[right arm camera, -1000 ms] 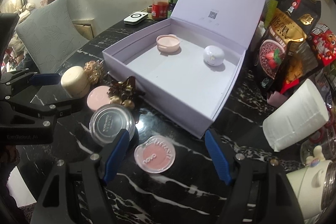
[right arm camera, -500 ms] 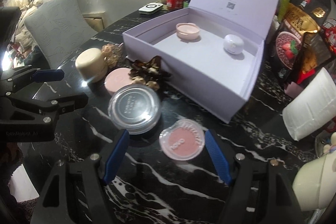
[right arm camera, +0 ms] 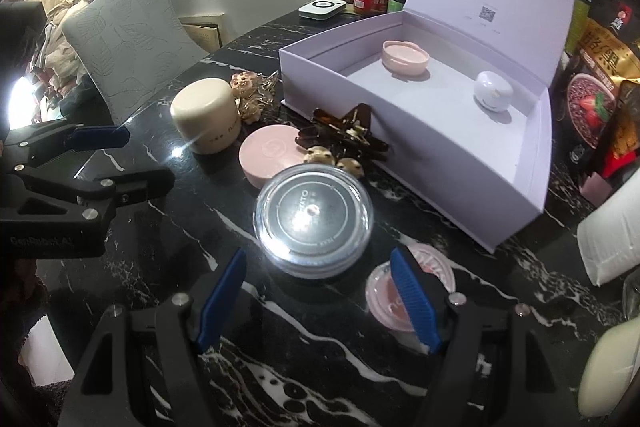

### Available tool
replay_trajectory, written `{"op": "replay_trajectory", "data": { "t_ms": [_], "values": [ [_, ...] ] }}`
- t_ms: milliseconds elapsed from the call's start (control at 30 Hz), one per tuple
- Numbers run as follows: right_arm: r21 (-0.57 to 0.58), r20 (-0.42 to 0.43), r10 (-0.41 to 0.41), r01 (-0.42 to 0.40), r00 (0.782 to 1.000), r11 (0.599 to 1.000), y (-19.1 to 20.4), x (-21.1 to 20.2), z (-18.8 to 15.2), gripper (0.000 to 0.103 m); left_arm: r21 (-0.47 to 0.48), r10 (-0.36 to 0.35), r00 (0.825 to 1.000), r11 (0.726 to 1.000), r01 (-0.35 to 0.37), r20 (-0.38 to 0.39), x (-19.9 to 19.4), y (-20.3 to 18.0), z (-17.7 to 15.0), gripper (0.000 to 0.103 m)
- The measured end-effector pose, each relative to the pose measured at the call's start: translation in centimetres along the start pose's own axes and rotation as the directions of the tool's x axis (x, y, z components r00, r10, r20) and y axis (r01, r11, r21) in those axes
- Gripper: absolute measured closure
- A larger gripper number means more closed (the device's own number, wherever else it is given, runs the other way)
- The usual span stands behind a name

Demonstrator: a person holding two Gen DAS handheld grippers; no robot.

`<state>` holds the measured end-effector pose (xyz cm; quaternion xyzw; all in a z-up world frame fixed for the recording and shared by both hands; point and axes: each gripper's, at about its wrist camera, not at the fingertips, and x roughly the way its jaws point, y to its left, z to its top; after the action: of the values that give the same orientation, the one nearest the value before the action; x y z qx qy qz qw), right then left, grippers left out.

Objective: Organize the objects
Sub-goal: 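Grasp the cream cylindrical jar with the left tool while the right tool grasps the clear-lidded jar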

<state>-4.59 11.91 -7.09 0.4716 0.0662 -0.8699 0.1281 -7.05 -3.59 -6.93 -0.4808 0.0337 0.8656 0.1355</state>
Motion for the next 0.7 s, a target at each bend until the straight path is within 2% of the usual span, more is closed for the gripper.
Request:
{"op": "replay_trajectory", "data": {
  "t_ms": [700],
  "values": [
    [0.016,-0.020,0.023,-0.023,1.000,1.000,-0.4,3.0,1.4,0.028,-0.005,-0.051,0.999,0.999,0.051,0.008,3.5,1.1,3.0,0.022]
  ]
}}
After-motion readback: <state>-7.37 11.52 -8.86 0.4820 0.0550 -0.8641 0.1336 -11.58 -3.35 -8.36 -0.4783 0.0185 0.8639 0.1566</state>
